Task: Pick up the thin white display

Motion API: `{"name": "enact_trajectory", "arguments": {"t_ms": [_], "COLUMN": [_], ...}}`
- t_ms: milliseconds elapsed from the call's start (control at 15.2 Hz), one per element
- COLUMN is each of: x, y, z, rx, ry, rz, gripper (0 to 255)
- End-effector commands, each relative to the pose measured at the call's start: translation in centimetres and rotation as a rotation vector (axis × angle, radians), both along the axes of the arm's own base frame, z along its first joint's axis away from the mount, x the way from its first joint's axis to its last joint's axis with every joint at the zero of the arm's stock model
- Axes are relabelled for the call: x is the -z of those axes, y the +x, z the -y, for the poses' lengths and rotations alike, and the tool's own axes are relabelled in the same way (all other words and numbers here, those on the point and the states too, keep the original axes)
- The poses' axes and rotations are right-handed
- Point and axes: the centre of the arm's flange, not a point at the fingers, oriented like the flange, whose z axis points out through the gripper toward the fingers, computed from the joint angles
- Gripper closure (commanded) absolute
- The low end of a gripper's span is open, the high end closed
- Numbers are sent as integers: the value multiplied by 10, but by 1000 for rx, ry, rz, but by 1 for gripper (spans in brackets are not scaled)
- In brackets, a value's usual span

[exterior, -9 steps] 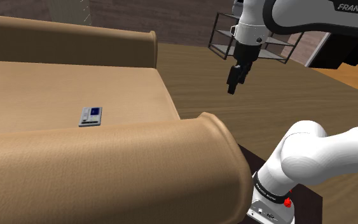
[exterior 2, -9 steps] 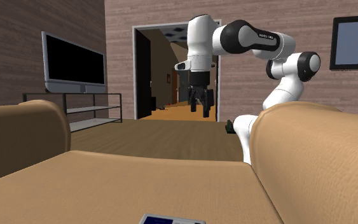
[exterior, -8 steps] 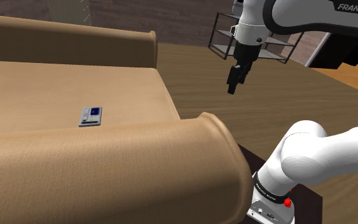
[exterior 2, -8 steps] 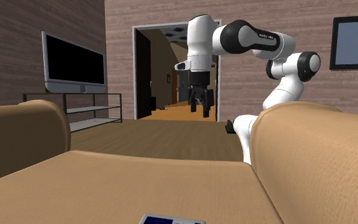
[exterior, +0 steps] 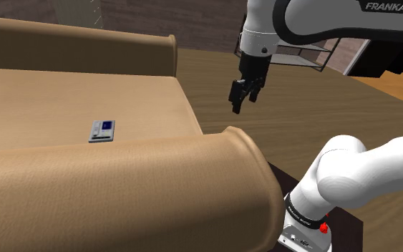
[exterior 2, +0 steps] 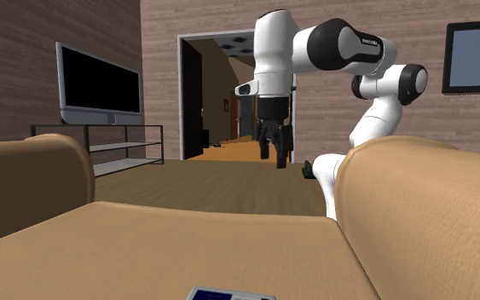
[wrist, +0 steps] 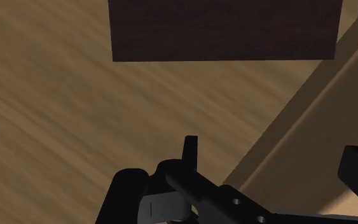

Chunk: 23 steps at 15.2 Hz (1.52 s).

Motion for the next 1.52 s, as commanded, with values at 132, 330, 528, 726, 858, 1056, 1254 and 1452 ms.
{"name": "enact_trajectory", "arguments": {"t_ms": [132, 330, 528, 726, 858, 1056, 1254, 1452], "x": [6, 11, 16, 20, 22, 26, 29, 31], "y": [22, 39, 57, 77, 91, 113, 137, 162], "z": [-48, -81, -114, -146, -167, -198, -227, -256], "rx": [58, 100, 142, 184, 212, 254, 296, 338], "ry": [11, 18, 26, 33, 38, 45, 52, 59], "rz": [11, 20, 28, 37, 43, 51, 60, 68], "gripper": [0, 0, 0, 0, 0, 0, 0, 0]}}
